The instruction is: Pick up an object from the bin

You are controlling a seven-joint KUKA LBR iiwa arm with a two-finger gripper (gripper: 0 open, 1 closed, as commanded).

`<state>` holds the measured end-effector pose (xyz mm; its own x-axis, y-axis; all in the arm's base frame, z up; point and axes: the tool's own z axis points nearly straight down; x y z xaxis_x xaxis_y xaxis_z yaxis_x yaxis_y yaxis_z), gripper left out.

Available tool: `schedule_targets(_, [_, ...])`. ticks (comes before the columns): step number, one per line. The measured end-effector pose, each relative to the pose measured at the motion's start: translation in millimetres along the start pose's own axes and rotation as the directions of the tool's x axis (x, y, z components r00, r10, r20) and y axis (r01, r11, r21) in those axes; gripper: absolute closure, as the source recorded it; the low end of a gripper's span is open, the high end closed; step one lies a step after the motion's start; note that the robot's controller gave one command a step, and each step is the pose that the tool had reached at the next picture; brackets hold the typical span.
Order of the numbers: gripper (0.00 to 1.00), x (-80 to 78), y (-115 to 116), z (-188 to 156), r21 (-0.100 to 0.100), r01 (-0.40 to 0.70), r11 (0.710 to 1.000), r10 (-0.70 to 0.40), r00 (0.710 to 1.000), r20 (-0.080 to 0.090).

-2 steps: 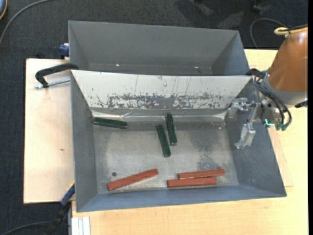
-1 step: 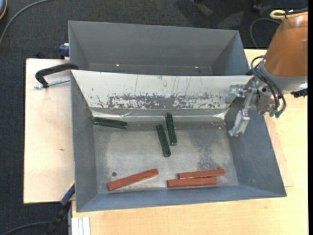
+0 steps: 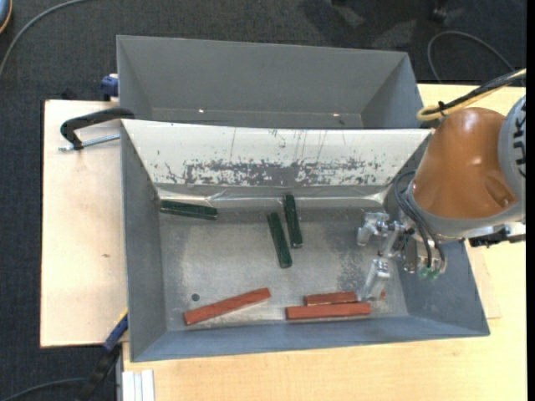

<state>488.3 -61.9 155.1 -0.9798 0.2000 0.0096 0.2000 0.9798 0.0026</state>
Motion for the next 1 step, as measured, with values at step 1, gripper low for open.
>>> schedule_targets(1, [0.0,-1.0,72.8,85.9,-0.001,-0.258,0.966,0.258,0.966,0.005])
